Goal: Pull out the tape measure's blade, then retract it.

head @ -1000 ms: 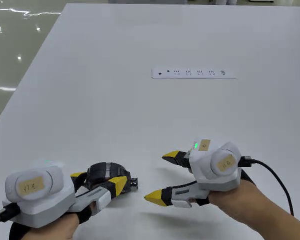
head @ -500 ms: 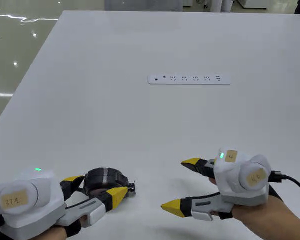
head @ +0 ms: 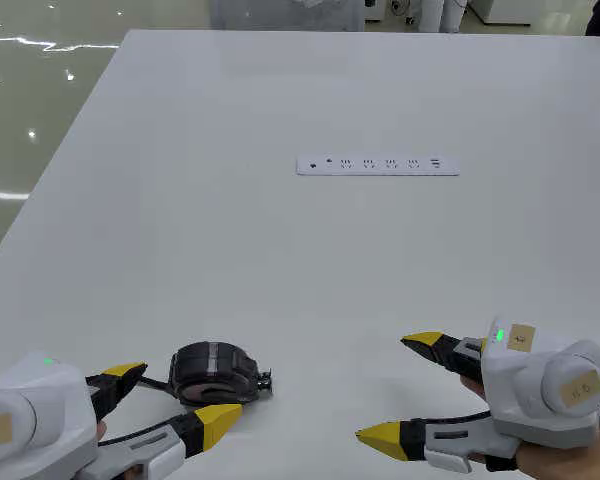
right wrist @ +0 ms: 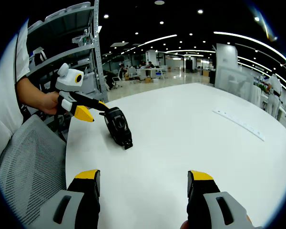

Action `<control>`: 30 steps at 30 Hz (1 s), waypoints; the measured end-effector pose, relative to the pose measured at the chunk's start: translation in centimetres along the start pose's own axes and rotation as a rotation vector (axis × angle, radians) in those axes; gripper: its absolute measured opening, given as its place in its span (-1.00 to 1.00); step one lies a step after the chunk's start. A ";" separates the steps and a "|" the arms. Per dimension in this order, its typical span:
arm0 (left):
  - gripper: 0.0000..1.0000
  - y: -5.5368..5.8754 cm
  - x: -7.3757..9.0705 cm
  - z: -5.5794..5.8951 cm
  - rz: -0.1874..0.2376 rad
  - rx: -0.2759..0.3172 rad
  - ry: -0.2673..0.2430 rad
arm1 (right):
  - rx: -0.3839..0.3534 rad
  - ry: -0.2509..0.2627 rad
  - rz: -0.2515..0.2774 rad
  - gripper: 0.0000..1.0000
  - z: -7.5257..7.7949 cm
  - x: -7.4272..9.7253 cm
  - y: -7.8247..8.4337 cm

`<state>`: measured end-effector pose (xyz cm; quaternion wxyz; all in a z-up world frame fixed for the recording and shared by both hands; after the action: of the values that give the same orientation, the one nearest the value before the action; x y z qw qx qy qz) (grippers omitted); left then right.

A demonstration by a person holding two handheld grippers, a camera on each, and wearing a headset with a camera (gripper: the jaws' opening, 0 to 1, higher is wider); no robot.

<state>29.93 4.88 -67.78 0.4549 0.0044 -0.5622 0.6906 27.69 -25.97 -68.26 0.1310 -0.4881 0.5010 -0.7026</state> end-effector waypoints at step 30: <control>0.81 0.9 3.6 -0.2 -0.080 -0.198 0.103 | -0.034 0.068 -0.003 0.78 -0.3 5.7 2.1</control>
<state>27.35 7.30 -66.70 0.5086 -0.0535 -0.6029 0.6124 23.98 -30.59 -66.79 0.1045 -0.4670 0.5161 -0.7103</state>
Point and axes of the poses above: the centre of the closed fingertips' face, and the gripper's own axes: x roughly backward along the fingers, z roughly to its right, y roughly out of its underside, the point moved 9 cm from there along x, roughly backward along the fingers, and after that the axes turned 7 degrees about x, right-handed, at the moved point
